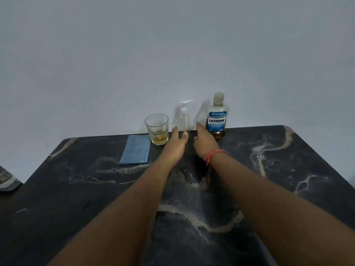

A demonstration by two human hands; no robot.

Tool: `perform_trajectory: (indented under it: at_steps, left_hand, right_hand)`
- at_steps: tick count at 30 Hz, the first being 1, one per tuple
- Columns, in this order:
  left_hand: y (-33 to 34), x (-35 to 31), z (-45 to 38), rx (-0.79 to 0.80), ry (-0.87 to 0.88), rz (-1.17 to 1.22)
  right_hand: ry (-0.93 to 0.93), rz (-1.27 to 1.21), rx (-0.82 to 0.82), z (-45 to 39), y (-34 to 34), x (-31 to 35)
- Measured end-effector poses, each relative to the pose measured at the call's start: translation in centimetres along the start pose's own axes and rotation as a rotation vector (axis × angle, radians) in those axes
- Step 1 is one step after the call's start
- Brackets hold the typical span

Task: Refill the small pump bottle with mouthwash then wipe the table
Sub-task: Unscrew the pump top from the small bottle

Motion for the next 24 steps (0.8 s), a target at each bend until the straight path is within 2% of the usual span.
perform_trajectory:
  at_steps: [4,10,16,24]
  left_hand:
    - [1.0,0.0,-2.8,0.002,-0.022,0.042]
    - [1.1,-0.2,-2.9,0.021,0.024,0.076]
    - [-2.3,-1.3,2.9,-0.014,0.093,0.1]
    - [-8.9,2.4,11.7,-0.099,0.113,0.021]
  right_hand:
    - [-0.029,0.015,0.0,-2.2,0.4,0.1]
    - [0.017,-0.112,0.017,-2.4,0.9,0.2]
    - [0.04,-0.144,0.042,1.2,0.9,0.3]
    - [-0.007,-0.247,0.064,12.1,0.6,4.3]
Point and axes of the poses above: each hand's wrist, its own z-axis away from the middle knuckle, its own y-axis out of the palm, x = y × z, the point moved 10 cm from there along -z, towards the middle knuckle, and after that the axes turned 14 degrees about -x, right-handed, at the moved point
